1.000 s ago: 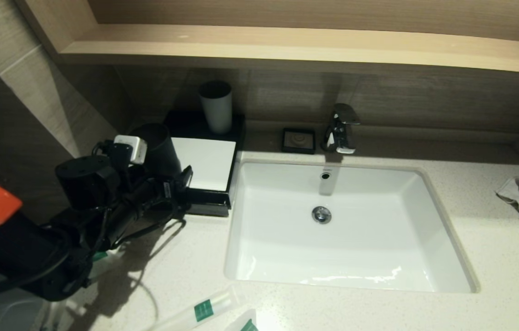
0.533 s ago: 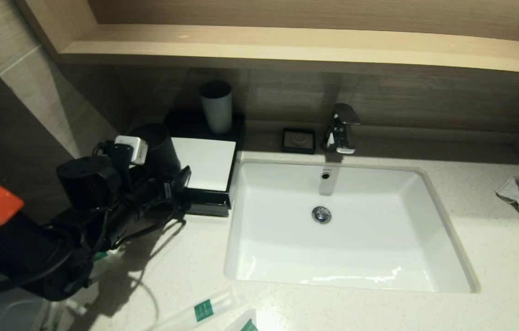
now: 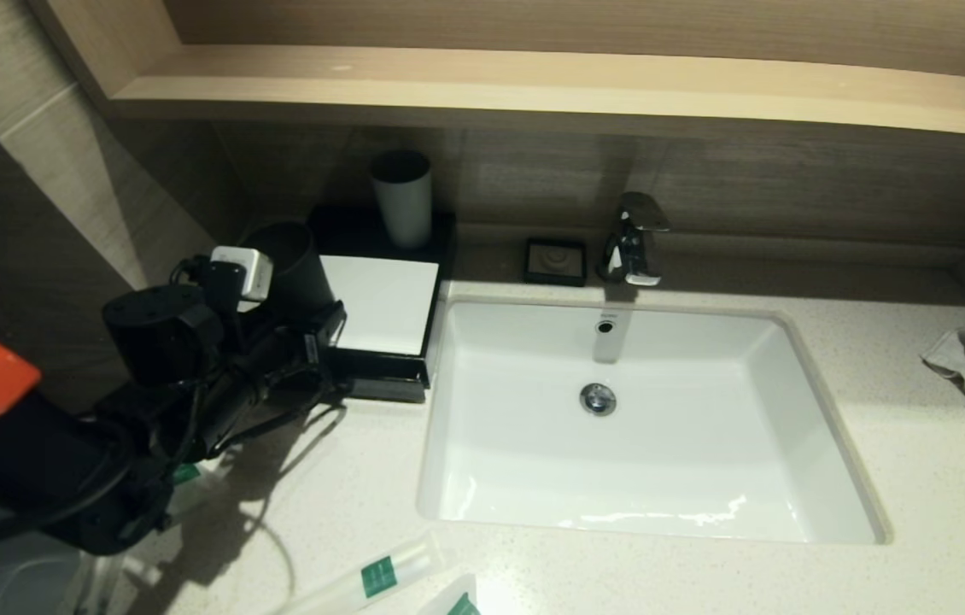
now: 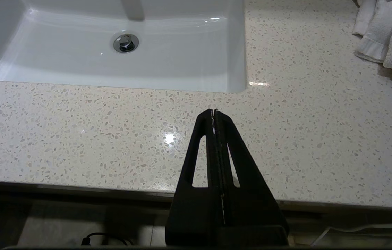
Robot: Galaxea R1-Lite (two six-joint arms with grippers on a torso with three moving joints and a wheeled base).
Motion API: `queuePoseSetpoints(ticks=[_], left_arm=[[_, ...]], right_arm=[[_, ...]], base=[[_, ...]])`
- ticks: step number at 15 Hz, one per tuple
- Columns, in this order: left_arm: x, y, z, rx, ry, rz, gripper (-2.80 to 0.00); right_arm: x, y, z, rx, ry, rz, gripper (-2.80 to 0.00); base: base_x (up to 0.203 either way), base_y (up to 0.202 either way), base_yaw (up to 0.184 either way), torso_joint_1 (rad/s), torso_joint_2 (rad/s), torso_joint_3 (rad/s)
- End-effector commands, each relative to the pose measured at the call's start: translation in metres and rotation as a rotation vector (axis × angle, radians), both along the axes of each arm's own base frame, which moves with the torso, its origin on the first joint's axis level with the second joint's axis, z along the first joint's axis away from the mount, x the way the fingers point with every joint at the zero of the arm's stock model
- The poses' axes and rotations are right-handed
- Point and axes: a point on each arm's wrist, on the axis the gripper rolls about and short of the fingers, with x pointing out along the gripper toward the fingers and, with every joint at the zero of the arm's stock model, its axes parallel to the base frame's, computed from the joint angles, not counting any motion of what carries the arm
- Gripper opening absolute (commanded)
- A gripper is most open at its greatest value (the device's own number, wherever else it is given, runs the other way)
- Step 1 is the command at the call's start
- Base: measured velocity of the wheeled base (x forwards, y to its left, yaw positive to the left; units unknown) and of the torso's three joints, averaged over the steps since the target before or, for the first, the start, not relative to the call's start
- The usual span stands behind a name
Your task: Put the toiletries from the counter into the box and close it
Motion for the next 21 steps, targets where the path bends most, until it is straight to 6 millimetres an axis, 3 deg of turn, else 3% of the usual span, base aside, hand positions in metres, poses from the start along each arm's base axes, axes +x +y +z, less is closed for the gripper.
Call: queuePoseSetpoints(ticks=[1,21], left_arm=[[0.002,-0.001,0.006,-0.008,-0.027,0.001,-2.80],[0.064,-0.011,0.025,-0.029,-0.080,0.059,-2.80]], right_arm=[[0.000,0.000,0.000,-0.001,0.000,0.000,-2.80],[0.000,0.000,0.000,-0.001,0.000,0.000,-2.80]], base=[[0.000,0.000,0.000,0.000,0.00,0.000],[0.000,0.000,0.000,0.000,0.00,0.000]])
